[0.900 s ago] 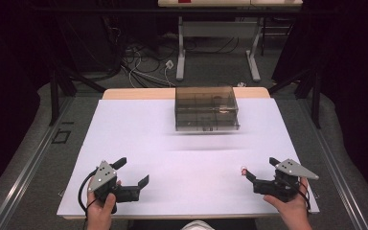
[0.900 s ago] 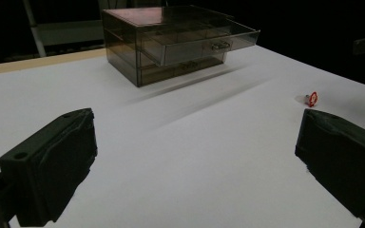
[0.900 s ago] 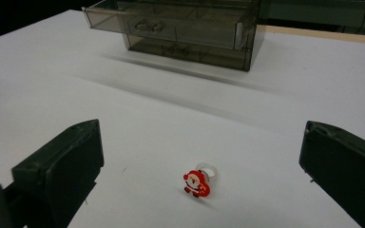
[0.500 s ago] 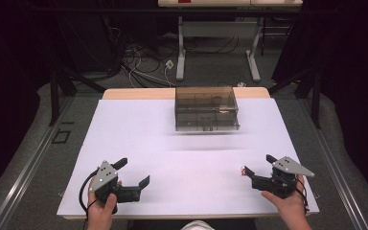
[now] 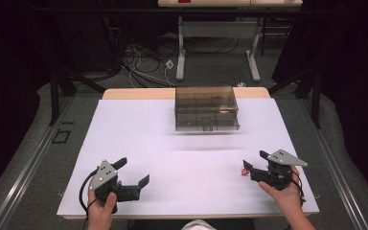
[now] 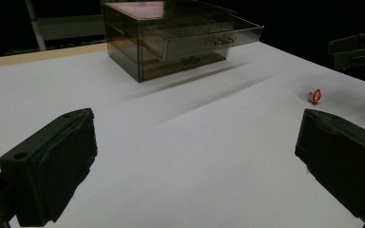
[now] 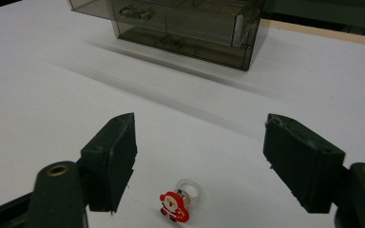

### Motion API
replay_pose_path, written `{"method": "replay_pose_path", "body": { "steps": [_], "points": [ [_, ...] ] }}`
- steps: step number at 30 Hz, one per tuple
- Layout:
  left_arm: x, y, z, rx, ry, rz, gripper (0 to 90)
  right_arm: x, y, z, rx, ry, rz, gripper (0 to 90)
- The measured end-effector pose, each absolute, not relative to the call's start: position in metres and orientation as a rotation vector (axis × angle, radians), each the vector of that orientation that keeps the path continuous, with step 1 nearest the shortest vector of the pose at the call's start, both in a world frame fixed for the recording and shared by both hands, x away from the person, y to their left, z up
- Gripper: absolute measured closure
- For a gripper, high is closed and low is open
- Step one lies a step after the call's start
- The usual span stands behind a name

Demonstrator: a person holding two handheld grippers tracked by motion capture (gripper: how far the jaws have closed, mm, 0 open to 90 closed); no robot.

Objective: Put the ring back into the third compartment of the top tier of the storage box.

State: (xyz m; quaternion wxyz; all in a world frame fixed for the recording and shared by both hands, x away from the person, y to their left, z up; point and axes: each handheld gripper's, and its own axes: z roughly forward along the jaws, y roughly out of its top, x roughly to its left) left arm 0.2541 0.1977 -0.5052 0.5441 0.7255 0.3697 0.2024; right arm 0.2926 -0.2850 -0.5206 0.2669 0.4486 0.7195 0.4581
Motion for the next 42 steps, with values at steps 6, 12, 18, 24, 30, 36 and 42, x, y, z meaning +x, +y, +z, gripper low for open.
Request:
{"method": "replay_pose_path", "body": {
  "steps": [6, 12, 18, 24, 30, 36, 42],
  "points": [
    [0.253, 0.198, -0.506, 1.734, 0.876, 0.480, 0.2, 0.298, -0.284, -0.521, 1.239, 1.966, 1.232, 33.5],
    [0.255, 0.196, -0.507, 1.748, 0.877, 0.473, 0.2, 0.307, -0.280, -0.528, 1.259, 2.033, 1.197, 39.1],
    [0.255, 0.195, -0.508, 1.762, 0.869, 0.467, 0.2, 0.309, -0.276, -0.535, 1.279, 2.102, 1.148, 39.8],
    [0.255, 0.194, -0.509, 1.769, 0.865, 0.462, 0.2, 0.310, -0.274, -0.538, 1.308, 2.135, 1.101, 40.7],
    [0.254, 0.193, -0.508, 1.779, 0.861, 0.466, 0.2, 0.312, -0.273, -0.543, 1.343, 2.174, 1.078, 42.1],
    [0.253, 0.192, -0.508, 1.787, 0.852, 0.473, 0.2, 0.313, -0.273, -0.547, 1.381, 2.190, 1.062, 42.1],
    [0.252, 0.193, -0.508, 1.786, 0.856, 0.473, 0.2, 0.314, -0.273, -0.550, 1.386, 2.212, 1.054, 44.2]
  ]
}}
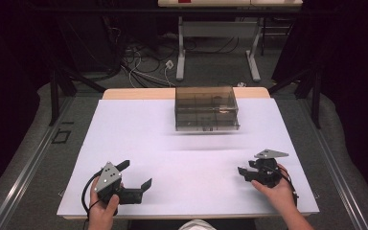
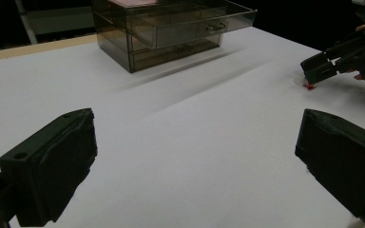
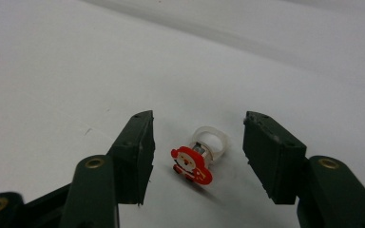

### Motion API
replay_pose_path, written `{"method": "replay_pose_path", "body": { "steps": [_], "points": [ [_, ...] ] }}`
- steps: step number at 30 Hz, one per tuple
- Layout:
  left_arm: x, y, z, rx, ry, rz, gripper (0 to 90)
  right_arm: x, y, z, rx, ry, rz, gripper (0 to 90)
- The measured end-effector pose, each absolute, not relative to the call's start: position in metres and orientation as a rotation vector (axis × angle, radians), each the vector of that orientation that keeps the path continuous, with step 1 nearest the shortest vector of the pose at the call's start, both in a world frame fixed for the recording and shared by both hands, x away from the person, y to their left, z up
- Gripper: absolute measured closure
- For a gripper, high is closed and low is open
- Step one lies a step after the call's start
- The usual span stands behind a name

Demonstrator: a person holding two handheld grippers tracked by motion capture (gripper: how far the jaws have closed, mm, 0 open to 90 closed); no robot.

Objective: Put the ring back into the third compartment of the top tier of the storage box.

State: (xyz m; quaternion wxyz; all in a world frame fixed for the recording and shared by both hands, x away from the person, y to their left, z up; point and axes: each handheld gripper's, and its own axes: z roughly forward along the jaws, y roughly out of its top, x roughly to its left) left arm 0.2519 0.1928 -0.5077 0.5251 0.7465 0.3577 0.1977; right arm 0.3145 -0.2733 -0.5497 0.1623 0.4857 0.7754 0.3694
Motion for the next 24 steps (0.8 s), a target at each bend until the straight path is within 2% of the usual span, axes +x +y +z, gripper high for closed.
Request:
{"method": "replay_pose_path", "body": {
  "steps": [12, 24],
  "points": [
    [0.2511, 0.1940, -0.5075, 1.792, 0.849, 0.477, 0.2, 0.3153, -0.2688, -0.5547, 1.383, 2.241, 1.023, 45.4],
    [0.2511, 0.1939, -0.5076, 1.788, 0.850, 0.472, 0.2, 0.3165, -0.2687, -0.5583, 1.381, 2.232, 1.002, 50.2]
  ]
}}
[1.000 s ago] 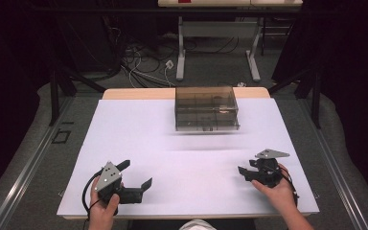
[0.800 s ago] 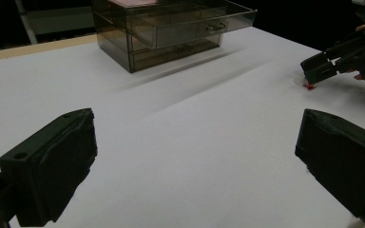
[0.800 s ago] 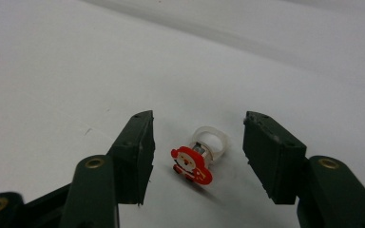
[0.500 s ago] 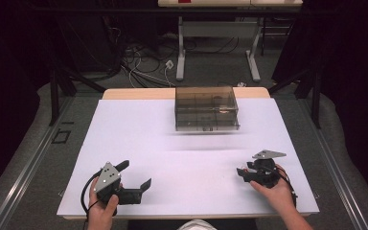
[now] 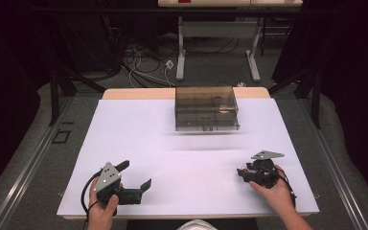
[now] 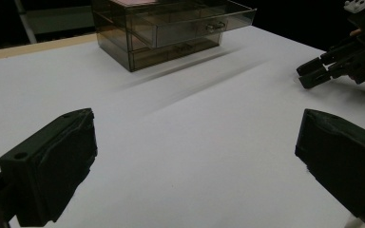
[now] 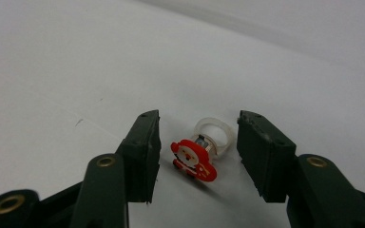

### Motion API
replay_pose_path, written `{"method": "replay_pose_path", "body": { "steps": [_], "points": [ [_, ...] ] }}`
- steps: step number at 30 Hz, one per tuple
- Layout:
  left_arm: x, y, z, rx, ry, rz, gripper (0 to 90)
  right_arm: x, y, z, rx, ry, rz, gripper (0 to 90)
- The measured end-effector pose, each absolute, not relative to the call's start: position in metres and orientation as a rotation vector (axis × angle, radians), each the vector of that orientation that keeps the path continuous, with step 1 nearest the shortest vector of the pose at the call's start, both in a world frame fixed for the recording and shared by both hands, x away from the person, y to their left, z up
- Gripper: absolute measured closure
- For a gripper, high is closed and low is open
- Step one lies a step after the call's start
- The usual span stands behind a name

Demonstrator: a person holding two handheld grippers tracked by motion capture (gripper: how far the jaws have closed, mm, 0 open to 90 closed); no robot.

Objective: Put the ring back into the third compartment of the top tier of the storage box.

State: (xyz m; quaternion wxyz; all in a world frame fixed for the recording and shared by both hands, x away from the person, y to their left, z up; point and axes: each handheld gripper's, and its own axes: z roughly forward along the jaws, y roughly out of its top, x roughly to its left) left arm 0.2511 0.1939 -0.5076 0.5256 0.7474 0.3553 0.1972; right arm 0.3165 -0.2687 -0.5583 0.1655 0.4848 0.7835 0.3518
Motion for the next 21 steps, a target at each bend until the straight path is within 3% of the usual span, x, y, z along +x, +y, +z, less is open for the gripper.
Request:
{"method": "replay_pose_path", "body": {
  "steps": [21],
  "points": [
    [0.2509, 0.1954, -0.5072, 1.795, 0.843, 0.478, 0.2, 0.3145, -0.2673, -0.5588, 1.335, 2.221, 0.969, 60.4]
  ]
}}
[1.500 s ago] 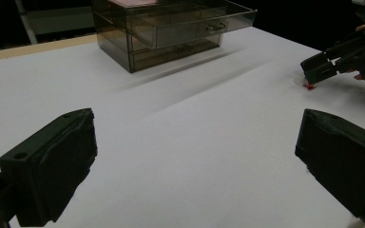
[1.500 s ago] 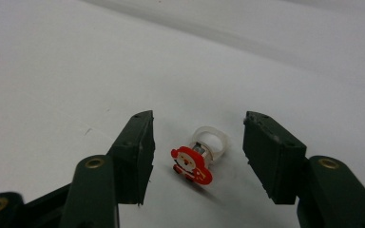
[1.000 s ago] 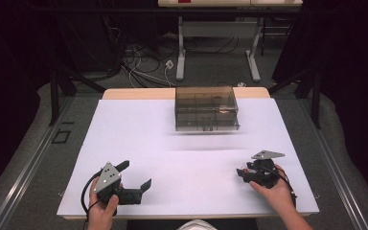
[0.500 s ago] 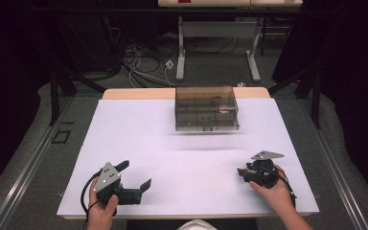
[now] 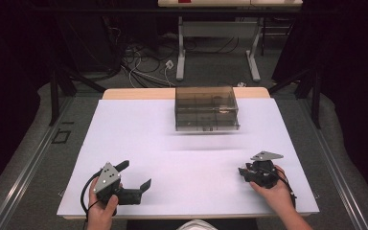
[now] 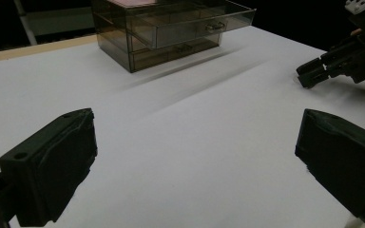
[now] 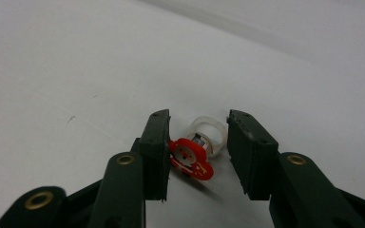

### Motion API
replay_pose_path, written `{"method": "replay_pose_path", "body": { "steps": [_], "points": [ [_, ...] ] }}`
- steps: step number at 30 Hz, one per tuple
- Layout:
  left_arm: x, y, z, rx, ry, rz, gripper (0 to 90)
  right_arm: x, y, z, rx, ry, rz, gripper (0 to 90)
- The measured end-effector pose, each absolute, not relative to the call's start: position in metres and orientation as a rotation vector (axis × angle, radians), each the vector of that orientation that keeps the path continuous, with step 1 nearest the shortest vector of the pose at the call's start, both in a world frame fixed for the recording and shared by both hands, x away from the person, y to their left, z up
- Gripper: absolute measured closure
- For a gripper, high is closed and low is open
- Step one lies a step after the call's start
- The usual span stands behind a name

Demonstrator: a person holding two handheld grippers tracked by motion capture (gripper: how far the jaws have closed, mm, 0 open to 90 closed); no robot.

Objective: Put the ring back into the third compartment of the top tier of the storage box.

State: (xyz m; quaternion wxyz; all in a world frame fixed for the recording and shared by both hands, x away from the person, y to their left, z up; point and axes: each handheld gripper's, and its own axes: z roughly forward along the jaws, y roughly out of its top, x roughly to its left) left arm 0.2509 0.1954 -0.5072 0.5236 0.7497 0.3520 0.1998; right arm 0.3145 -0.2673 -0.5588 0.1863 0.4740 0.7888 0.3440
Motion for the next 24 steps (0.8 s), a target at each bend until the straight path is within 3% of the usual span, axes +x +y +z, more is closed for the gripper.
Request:
{"method": "replay_pose_path", "body": {
  "steps": [7, 24],
  "points": [
    [0.2507, 0.1949, -0.5073, 1.793, 0.845, 0.475, 0.2, 0.3141, -0.2672, -0.5579, 1.358, 2.223, 0.978, 66.5],
    [0.2510, 0.1957, -0.5071, 1.796, 0.843, 0.482, 0.2, 0.3148, -0.2684, -0.5576, 1.356, 2.224, 0.980, 67.7]
  ]
}}
